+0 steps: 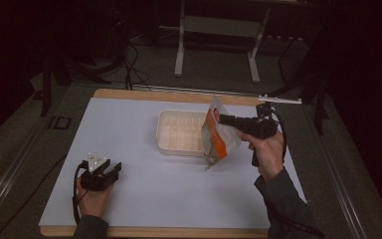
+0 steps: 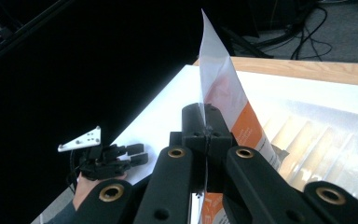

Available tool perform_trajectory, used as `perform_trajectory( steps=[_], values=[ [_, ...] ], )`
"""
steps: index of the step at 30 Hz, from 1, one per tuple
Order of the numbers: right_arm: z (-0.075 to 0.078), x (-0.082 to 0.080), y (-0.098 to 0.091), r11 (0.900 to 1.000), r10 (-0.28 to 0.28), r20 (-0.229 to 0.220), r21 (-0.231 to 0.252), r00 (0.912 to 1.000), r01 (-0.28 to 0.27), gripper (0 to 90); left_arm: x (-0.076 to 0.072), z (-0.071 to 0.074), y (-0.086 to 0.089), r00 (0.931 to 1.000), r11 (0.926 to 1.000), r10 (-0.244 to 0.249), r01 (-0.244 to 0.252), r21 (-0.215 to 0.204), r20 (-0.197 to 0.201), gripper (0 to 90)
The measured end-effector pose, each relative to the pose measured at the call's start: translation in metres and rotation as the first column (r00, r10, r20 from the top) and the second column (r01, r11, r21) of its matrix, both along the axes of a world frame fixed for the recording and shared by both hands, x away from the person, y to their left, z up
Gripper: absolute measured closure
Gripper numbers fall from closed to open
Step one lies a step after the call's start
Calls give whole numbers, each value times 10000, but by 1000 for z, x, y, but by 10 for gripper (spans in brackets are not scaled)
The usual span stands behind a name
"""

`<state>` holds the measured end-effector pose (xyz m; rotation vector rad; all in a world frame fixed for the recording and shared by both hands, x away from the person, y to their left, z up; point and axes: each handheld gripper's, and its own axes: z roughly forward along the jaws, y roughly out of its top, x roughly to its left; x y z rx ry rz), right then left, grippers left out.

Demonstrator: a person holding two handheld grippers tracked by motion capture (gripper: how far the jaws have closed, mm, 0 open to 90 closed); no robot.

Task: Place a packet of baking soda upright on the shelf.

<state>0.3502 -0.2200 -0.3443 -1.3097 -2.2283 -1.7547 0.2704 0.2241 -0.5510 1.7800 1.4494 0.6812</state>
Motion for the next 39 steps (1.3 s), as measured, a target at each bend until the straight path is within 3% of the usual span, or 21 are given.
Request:
perform_trajectory(
  steps=[15, 39],
  values=[
    [8, 9, -7, 9983, -553, 115, -166, 9984, 555, 900, 0, 0, 0, 10000, 10000, 17, -17, -31, 11, 538],
    [3, 24, -21, 9911, -1328, 89, 57, 9911, 1328, 900, 0, 0, 0, 10000, 10000, 20, -20, -50, 7, 538]
  ],
)
